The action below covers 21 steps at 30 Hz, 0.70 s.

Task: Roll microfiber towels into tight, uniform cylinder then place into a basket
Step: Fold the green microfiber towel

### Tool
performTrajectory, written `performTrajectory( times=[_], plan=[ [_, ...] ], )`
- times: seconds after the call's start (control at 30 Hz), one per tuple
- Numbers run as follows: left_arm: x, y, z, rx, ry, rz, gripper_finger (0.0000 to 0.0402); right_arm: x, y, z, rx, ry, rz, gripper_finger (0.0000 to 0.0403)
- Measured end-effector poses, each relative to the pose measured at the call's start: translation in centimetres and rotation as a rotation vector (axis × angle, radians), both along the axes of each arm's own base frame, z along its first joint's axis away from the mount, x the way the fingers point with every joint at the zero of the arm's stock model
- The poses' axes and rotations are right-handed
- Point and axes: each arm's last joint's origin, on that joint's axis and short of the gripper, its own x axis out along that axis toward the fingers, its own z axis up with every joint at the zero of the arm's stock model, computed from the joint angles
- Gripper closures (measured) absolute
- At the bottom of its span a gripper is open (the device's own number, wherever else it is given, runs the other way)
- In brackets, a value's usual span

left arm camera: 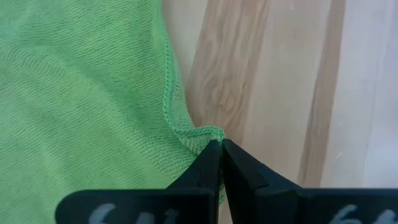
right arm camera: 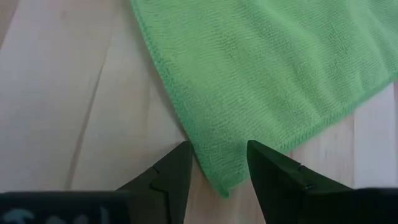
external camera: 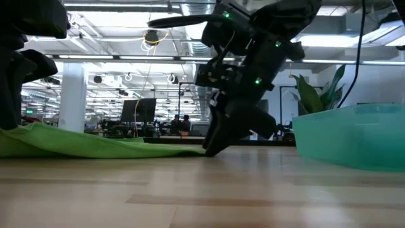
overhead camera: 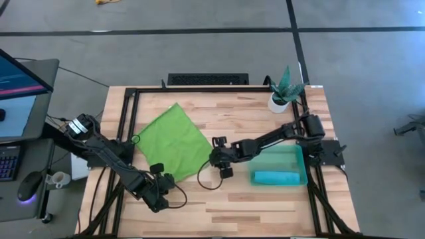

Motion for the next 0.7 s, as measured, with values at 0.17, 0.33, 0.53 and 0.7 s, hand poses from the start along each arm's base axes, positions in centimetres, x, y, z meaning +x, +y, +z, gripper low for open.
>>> performTrajectory(
  times=[0.17, 0.33, 0.53, 0.7],
  plan=[
    [-0.1, 0.1, 0.0, 0.017, 0.001, 0.004, 0.0401, 0.1, -1.1, -0.1, 0.026, -0.007, -0.066, 0.0242],
    [0.2, 0.6, 0.0, 0.046, -0.007, 0.017, 0.0401, 0.2, -1.8, -0.2, 0.076, -0.004, -0.103, 0.0305],
    [0.9, 1.5, 0.0, 0.074, -0.007, 0.018, 0.0401, -0.2, -1.4, 0.1, 0.073, 0.014, -0.110, 0.0392],
    [1.8, 2.3, 0.3, 0.110, -0.019, 0.009, 0.0401, -1.6, -1.0, 0.9, -0.019, 0.093, -0.154, 0.0389]
  ],
)
